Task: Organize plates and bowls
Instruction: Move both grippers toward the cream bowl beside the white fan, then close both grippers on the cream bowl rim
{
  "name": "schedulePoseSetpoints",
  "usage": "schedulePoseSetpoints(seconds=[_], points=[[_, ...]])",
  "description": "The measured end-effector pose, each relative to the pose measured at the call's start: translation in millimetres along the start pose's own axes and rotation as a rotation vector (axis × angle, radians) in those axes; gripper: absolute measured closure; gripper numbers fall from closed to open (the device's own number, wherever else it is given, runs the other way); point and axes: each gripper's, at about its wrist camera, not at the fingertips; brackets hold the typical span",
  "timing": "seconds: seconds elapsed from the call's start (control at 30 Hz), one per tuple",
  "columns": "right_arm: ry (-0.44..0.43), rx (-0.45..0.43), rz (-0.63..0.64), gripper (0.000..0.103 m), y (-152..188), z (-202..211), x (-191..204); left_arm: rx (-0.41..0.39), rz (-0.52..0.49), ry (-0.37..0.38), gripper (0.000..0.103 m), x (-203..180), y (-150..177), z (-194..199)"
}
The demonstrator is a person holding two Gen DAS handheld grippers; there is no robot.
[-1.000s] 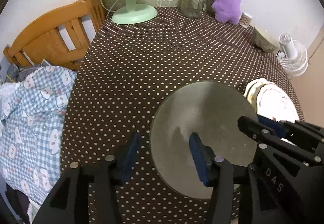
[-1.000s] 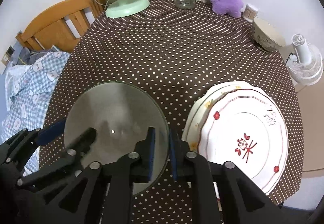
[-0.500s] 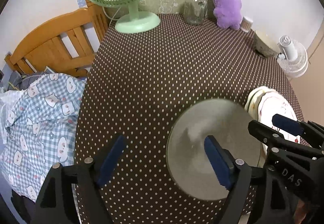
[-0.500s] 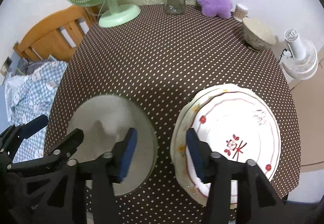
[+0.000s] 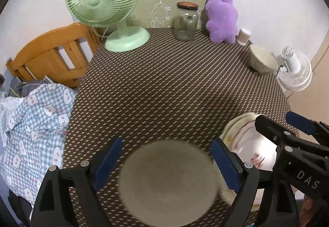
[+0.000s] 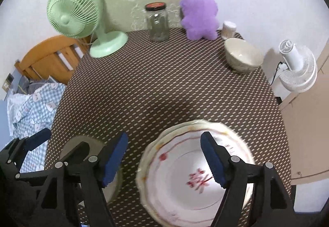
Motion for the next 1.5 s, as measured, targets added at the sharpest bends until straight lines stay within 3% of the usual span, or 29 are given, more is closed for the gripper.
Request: schedulePoseSetpoints(seconds=[0.23, 0.73, 0.97, 1.23, 1.5], points=[[-0.017, -0.037, 0.003, 0.027, -26, 10, -53, -0.026, 0.034, 0.012, 0.010, -50, -20, -3], [-0.004, -0.065, 0.019, 0.026, -77, 3, -158, -0.106, 0.016, -0.058, 0.010, -152, -68, -19], [-0.011, -0.054, -0.007, 0.026, -99, -17, -200, -0.099, 0.009, -0.054, 0.012, -183, -90, -43], [-0.023, -0.060, -0.021, 0.026, -125, -57, -231, -0.098, -0.010, -0.046, 0.024, -211, -117, -83], [-0.001, -0.079, -0.030, 0.026, -149, -98, -252, -0.106, -0.025, -0.009, 0.026, -231, -145, -132]])
Point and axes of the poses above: each gripper's, at about its wrist camera, not at the fingertips, and z roughly against the way its jaws point, x to its left, y to its underside, and after that the axes turned 10 degrees about -x, right-handed
